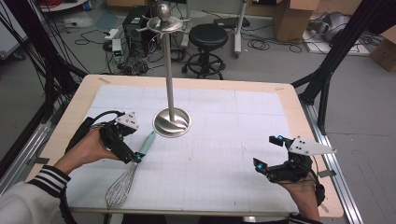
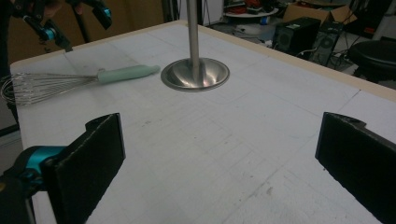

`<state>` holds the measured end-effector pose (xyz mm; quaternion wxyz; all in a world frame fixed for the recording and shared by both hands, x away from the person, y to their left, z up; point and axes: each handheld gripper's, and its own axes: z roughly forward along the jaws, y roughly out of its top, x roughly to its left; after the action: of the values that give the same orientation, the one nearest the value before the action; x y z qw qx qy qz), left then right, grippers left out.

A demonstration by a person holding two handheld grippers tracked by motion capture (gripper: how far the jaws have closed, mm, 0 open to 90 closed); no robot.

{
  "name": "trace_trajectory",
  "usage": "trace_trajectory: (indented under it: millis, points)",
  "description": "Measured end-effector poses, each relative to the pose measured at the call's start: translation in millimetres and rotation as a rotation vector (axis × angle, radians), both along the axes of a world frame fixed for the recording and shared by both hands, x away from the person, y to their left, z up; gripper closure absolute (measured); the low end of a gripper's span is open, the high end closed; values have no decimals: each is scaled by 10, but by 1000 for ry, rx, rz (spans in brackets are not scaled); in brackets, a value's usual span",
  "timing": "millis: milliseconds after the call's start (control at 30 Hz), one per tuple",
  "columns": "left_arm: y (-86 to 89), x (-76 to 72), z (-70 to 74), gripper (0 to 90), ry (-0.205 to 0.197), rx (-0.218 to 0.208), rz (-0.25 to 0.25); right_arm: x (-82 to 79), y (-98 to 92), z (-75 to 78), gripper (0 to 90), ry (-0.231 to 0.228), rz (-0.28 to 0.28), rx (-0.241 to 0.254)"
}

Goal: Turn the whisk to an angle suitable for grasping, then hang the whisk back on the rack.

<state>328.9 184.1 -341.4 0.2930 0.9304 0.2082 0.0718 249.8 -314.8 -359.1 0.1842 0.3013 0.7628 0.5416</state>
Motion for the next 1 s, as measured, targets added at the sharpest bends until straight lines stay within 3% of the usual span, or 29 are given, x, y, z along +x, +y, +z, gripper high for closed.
trace_trajectory:
  millis: [367,733,1000]
  points:
    - [13,40,-13,17,-9,20,34,-17,-35,-4,5,-2,-8,0]
    - [1,98,-90,17,-12,-5,111,-3,-4,-3,5,-2,1,-3]
    - [-23,170,-189,17,7,19,168,2,-1,-1,5,-2,2,-3]
